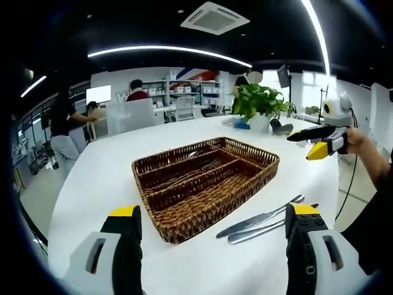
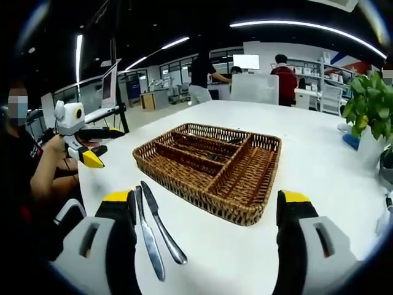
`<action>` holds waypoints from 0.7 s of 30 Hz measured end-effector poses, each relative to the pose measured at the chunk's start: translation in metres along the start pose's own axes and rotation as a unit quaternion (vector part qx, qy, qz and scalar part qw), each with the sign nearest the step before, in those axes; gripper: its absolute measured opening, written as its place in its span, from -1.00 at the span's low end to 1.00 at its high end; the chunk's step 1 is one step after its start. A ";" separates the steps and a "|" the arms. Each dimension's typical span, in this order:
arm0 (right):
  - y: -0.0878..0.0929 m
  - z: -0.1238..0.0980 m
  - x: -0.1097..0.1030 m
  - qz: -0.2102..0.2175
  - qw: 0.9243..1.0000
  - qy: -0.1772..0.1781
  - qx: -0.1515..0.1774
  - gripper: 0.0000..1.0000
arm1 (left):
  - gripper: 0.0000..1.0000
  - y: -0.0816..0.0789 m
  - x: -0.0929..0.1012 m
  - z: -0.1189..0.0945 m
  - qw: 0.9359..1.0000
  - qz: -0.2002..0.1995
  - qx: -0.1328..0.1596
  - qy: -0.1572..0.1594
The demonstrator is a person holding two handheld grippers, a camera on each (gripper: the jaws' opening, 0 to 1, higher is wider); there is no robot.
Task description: Arrange the knives, forks, and spoons in their matching storage slots by inserting each utensil handle-first until every utensil is classified and aligned in the correct compartment
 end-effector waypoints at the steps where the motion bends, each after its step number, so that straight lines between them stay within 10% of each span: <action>1: 0.000 0.000 0.000 -0.001 1.000 0.000 0.000 0.95 | 0.99 0.000 0.000 0.000 1.000 0.001 0.001 0.001; 21: 0.001 -0.003 -0.014 -0.024 0.999 -0.014 -0.021 0.90 | 0.99 -0.002 0.008 0.001 0.999 0.037 -0.001 0.019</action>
Point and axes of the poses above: the point that each gripper's makers call its tool centre point, and the gripper's own axes: z roughly forward along the fingers, x roughly to its right, y roughly out of its underside, the point moved 7 cm from there along -z, roughly backward along the fingers, and after that the axes turned 7 degrees about -x, right-handed, at the moved point
